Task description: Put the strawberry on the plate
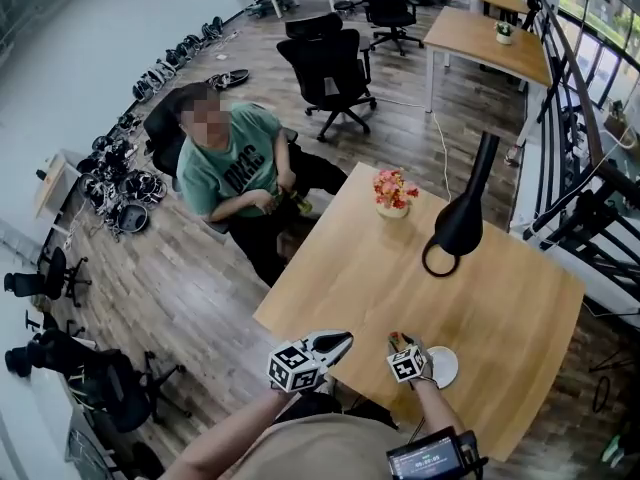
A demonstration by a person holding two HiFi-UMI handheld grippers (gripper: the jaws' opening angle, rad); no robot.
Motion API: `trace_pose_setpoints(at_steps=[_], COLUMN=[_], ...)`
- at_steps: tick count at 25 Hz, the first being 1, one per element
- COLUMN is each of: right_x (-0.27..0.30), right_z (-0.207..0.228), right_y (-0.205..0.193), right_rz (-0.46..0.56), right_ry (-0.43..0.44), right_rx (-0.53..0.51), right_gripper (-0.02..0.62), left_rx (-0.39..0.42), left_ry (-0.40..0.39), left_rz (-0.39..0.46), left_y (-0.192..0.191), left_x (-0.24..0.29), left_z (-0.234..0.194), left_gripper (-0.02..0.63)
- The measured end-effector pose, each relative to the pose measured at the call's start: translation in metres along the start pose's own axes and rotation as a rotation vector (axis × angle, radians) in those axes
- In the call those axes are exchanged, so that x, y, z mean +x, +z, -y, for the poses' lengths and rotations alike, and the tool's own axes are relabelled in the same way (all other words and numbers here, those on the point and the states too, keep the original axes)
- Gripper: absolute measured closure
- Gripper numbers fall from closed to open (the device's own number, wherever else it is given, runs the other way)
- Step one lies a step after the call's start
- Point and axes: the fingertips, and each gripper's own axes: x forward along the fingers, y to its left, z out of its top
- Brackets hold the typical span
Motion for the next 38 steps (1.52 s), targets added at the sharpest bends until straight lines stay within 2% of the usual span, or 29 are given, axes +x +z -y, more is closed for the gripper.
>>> trace_pose_setpoints(at_steps=[12, 15, 17, 22, 28, 38], right_x=[0.044, 0.049, 0.049, 0.045, 0.02, -0.064], right_z=[-0.004, 0.001, -0.002, -0.003, -0.001, 0.009], right_y=[-0.014, -0.019, -0.013, -0.013, 0.008, 0.065], right_rz=[-0.096, -0.129, -0.118, -0.103, -0.027, 0.207], right_ry=[0.027, -0.009, 0.002, 0.006, -0.02, -0.12], right_rx=[-0.101, -0.132, -0.144, -0.108, -0.042, 0.108], right_gripper=[0.431, 0.451, 0.453, 0.456, 0.456, 0.456], left_rx=[-0.066, -0.077, -0.082, -0.084, -0.074, -0.058], left_ry=[0.111, 0.123, 0.126, 0.114, 0.082, -0.002], left_rz=[0.03, 0.029, 0.029, 0.028, 0.022, 0.028], left_y=[-0.016, -0.02, -0.02, -0.02, -0.016, -0.002], left_x=[-0.036, -0.041, -0.042, -0.038, -0.032, -0.022], left_z=[-0.02, -0.023, -0.026, -0.03, -0.034, -0.039], left_gripper=[0.601, 0.601, 0.601, 0.601, 0.601, 0.601])
